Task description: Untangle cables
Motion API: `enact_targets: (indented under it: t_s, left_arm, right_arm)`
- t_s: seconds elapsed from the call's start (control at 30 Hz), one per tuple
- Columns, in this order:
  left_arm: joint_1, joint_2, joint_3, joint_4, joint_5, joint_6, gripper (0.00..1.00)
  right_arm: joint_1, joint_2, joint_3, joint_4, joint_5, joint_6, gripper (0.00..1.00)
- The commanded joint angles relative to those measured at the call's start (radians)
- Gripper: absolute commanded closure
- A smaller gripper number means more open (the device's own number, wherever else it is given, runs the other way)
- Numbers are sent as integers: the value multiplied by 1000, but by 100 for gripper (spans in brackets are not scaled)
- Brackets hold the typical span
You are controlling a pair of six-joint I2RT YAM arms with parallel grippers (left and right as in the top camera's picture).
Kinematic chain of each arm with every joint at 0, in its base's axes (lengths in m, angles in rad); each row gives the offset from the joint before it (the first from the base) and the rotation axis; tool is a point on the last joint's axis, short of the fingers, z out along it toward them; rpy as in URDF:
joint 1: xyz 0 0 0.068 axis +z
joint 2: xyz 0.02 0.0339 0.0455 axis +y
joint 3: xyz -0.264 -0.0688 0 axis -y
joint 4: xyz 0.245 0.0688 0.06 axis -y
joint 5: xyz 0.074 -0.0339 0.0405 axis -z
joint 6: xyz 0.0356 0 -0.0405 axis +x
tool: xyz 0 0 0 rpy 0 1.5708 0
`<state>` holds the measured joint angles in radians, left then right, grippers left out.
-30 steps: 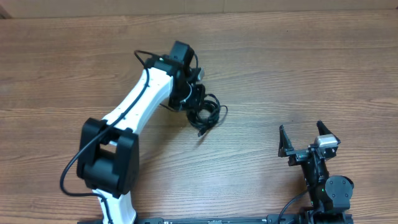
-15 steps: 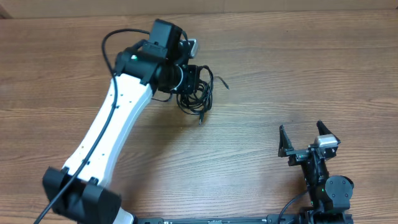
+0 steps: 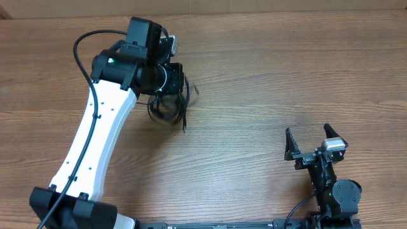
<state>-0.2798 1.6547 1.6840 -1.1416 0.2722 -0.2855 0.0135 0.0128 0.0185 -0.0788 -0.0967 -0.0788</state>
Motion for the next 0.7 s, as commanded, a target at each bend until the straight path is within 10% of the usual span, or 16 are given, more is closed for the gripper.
enact_targets:
  t_s: [0.0, 0.33, 0.67]
  left_arm:
    - [-2, 45, 24, -3, -13, -3, 79]
    - [-2, 65, 24, -5, -10, -3, 53]
    - [-2, 64, 24, -1, 56, 2, 51]
  right_arm:
    - [-3, -10, -10, 3, 10, 3, 0]
    - [-3, -10, -10, 3, 10, 3, 0]
    - [-3, -10, -10, 3, 10, 3, 0]
